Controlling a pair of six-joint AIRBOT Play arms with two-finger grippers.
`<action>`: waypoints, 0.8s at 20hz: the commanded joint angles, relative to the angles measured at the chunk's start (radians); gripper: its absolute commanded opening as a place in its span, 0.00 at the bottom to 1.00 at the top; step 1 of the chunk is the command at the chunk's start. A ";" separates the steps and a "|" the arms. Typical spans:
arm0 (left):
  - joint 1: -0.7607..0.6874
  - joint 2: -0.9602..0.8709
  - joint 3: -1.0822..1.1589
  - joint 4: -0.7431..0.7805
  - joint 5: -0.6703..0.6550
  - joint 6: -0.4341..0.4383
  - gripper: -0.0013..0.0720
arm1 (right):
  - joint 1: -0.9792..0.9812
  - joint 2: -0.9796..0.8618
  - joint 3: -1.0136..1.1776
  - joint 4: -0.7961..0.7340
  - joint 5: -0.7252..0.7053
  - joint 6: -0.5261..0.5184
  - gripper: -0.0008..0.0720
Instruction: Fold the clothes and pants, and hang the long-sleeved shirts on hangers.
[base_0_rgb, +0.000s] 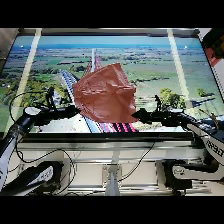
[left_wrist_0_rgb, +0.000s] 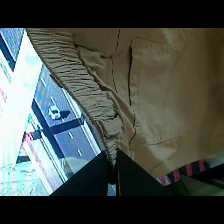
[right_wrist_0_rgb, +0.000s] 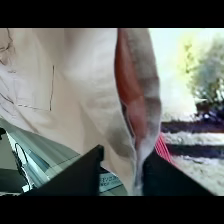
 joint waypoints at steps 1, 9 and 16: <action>0.000 0.000 0.001 0.000 -0.042 0.000 0.04 | 0.020 0.000 0.035 0.011 0.041 -0.020 0.04; 0.002 0.036 0.037 -0.218 -0.318 0.089 0.03 | 0.020 0.146 0.279 -0.008 0.377 -0.108 0.02; 0.002 0.299 0.287 -0.371 -0.316 0.176 0.03 | 0.020 0.510 0.556 -0.249 0.230 0.105 0.02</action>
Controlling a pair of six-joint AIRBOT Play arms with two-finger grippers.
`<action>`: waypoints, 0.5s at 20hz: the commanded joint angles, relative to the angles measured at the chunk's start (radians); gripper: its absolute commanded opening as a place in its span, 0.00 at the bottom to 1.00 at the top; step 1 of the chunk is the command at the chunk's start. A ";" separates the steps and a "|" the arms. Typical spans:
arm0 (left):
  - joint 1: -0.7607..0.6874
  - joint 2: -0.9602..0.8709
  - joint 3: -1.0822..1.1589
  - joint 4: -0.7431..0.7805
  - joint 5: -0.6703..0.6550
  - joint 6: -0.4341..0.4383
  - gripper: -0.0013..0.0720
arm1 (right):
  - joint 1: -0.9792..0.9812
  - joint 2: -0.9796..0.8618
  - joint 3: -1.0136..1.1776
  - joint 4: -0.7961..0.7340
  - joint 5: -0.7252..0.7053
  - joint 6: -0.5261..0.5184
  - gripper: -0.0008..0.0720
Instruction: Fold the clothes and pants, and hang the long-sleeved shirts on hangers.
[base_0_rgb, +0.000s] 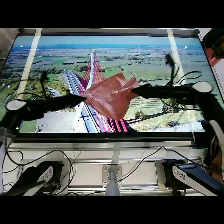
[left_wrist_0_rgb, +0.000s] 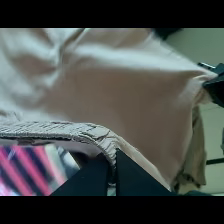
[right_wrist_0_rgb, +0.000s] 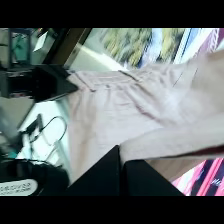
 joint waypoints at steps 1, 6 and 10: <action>0.000 0.153 0.142 0.016 0.051 0.031 0.03 | 0.000 0.179 0.135 -0.178 -0.059 0.154 0.02; 0.000 0.393 0.338 0.581 0.155 -0.201 0.03 | 0.001 0.396 0.198 -0.207 -0.135 0.233 0.02; 0.000 0.554 0.404 0.617 0.153 -0.331 0.03 | 0.049 0.504 0.198 -0.107 -0.122 0.312 0.02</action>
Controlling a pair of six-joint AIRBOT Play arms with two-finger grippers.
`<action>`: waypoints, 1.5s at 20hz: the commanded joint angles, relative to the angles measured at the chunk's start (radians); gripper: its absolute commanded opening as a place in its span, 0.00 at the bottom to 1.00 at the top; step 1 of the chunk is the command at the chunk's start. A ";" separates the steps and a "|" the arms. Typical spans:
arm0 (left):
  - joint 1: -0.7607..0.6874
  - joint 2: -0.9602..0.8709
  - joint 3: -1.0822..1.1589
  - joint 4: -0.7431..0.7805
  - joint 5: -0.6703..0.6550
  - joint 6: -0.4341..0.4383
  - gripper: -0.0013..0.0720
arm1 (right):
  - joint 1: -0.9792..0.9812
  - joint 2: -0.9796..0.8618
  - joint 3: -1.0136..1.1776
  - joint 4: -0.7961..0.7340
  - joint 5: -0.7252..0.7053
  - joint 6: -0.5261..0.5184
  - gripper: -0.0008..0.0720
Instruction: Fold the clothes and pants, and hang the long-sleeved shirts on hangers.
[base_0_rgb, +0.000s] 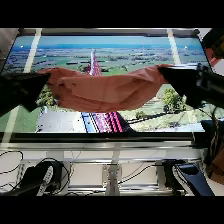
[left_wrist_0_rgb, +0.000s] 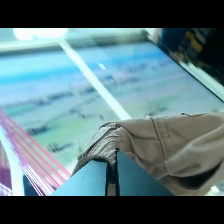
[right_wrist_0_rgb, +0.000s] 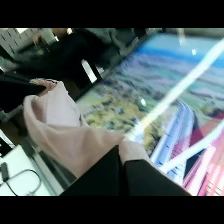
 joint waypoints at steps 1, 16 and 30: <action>0.000 0.141 0.053 0.097 0.019 -0.177 0.03 | 0.063 0.095 0.011 0.053 -0.015 0.086 0.02; -0.256 -0.632 -0.162 0.338 0.021 -0.438 0.03 | 0.153 -0.611 0.010 -0.299 -0.125 0.388 0.02; -0.285 -0.694 -0.134 0.529 -0.087 -0.385 0.03 | 0.153 -0.639 0.010 -0.489 0.278 0.275 0.02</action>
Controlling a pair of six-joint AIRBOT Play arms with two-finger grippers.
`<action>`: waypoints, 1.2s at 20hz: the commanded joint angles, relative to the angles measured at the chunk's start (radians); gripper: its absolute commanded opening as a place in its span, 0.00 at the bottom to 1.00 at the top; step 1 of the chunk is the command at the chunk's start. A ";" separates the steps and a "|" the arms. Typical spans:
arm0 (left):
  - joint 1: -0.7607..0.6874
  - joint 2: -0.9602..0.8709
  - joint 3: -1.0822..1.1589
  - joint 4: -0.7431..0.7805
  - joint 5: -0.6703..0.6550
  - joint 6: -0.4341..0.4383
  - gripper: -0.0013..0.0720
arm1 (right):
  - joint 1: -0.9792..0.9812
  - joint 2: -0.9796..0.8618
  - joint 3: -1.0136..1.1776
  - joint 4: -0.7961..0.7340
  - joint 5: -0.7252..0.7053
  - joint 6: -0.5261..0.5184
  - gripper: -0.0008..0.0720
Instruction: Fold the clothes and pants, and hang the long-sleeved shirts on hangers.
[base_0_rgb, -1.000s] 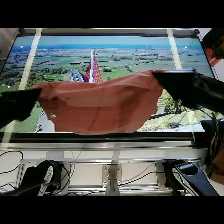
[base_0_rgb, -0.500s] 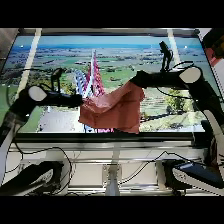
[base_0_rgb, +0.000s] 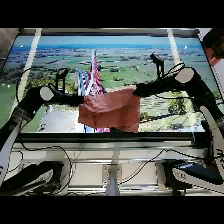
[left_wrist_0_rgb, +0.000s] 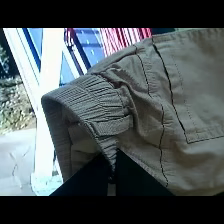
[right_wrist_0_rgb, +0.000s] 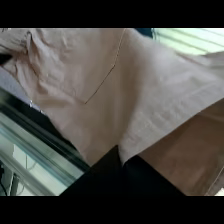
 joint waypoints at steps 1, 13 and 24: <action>-0.003 0.006 0.005 0.023 -0.211 0.060 0.03 | 0.041 0.022 -0.008 -0.100 0.148 -0.005 0.02; -0.240 0.186 -0.155 0.460 -0.007 -0.282 0.03 | 0.124 0.365 -0.634 -0.130 -0.409 0.195 0.02; -0.240 0.186 -0.267 0.400 -0.043 -0.331 0.03 | 0.124 0.261 -0.633 -0.040 -0.316 0.243 0.02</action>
